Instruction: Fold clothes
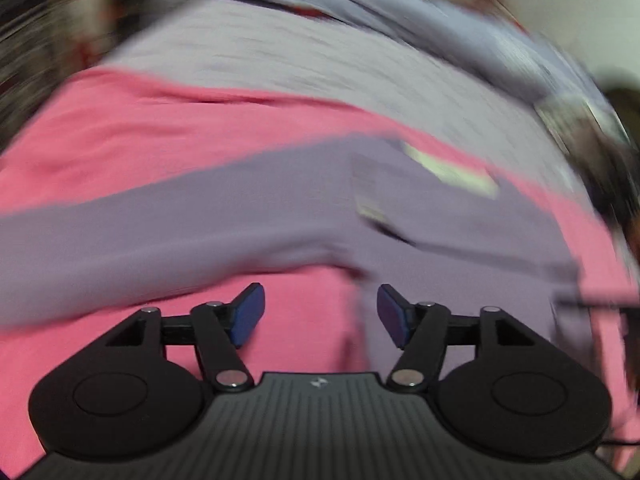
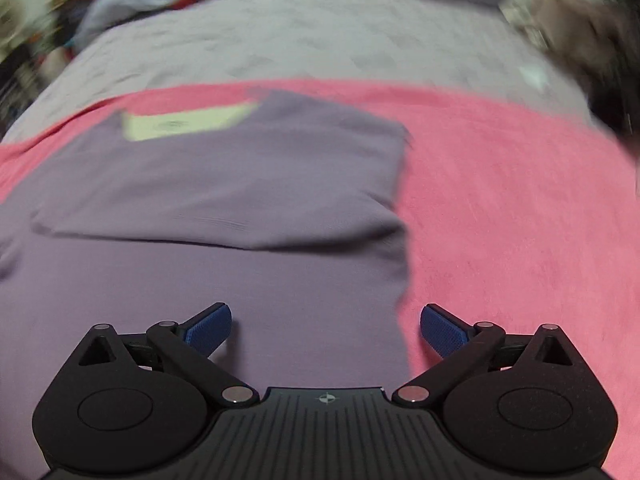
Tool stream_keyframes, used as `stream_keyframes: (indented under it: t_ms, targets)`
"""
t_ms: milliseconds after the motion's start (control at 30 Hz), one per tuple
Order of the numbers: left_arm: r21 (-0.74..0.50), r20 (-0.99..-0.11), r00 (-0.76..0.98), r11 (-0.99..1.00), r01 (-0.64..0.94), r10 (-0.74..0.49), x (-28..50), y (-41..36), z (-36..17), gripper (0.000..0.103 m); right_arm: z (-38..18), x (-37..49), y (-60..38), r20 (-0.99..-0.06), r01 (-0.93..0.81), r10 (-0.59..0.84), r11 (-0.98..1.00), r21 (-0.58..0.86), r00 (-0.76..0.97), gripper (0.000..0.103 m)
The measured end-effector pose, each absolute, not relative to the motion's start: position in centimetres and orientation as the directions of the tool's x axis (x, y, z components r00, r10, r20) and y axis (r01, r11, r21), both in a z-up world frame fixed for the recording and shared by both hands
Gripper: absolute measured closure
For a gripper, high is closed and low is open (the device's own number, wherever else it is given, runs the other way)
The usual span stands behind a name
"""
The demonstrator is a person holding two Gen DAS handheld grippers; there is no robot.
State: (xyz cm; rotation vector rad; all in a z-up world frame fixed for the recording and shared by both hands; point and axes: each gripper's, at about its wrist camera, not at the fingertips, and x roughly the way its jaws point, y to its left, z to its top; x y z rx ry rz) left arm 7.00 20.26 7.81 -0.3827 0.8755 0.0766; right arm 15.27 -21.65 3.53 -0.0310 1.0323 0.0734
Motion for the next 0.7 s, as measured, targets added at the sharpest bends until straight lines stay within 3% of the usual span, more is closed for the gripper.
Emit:
stream_keyframes:
  t_ms: [133,233,300,400,467,600,700]
  targets:
    - [-0.380,-0.754,0.645,0.717,-0.584,0.125,1.2,29.3,7.2,0.038,5.4,13.5,-15.8,-0.798,-0.268,0.153,0.963,-0.011,0.582,0.001]
    - [-0.431,-0.756,0.609,0.520,-0.738,0.238,-2.4,34.4,5.8,0.038,6.1,12.9,-10.5,-0.767,-0.385,0.200,0.921,-0.066,0.610,0.001]
    - [-0.470,-0.742,0.619,0.459,-0.754,0.257,-3.4,36.3,5.1,0.038,6.7,13.1,-7.1,-0.757,-0.430,0.234,0.900,-0.068,0.610,0.002]
    - [-0.519,-0.722,0.648,0.431,-0.739,0.242,-3.7,37.8,4.4,0.036,8.6,14.6,-2.7,-0.746,-0.462,0.270,0.885,-0.057,0.609,0.014]
    - [-0.525,-0.715,0.660,0.446,-0.725,0.231,-3.4,38.1,4.0,0.029,8.8,17.2,-0.7,-0.755,-0.441,0.262,0.896,-0.041,0.601,0.033]
    - [-0.526,-0.685,0.694,0.508,-0.682,0.223,-2.9,37.5,3.4,0.013,8.3,19.8,0.6,-0.747,-0.405,0.237,0.913,-0.047,0.621,0.042]
    - [-0.472,-0.674,0.699,0.588,-0.657,0.240,-2.2,36.1,3.3,0.009,7.7,20.9,0.9,-0.732,-0.379,0.217,0.924,-0.061,0.646,0.037]
